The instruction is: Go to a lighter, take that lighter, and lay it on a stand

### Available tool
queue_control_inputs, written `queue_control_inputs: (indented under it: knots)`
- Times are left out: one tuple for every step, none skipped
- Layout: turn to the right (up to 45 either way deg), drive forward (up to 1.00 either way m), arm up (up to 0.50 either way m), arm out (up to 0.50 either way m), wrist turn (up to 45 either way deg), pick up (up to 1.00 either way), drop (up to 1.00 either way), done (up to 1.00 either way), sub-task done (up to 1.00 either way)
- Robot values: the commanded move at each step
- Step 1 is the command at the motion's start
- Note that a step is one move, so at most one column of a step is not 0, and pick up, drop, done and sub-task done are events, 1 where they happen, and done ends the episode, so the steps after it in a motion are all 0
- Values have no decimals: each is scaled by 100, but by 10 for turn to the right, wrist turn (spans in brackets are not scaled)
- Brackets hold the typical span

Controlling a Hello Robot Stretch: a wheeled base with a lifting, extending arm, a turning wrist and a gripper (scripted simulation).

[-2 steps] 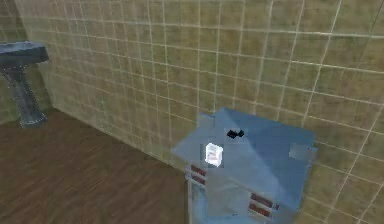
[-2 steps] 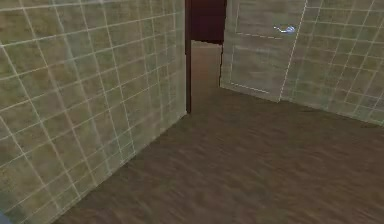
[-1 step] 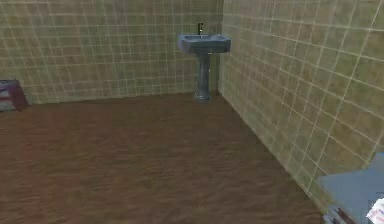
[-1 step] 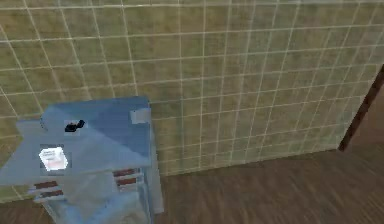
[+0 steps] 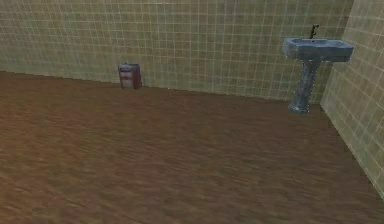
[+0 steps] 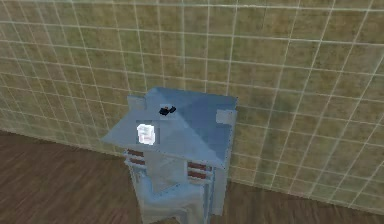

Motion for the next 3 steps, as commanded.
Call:
queue_control_inputs:
  knots:
    - [-30,0,0,0,0,0,0,0,0]
    - [450,0,0,0,0,0,0,0,0]
    - [450,0,0,0,0,0,0,0,0]
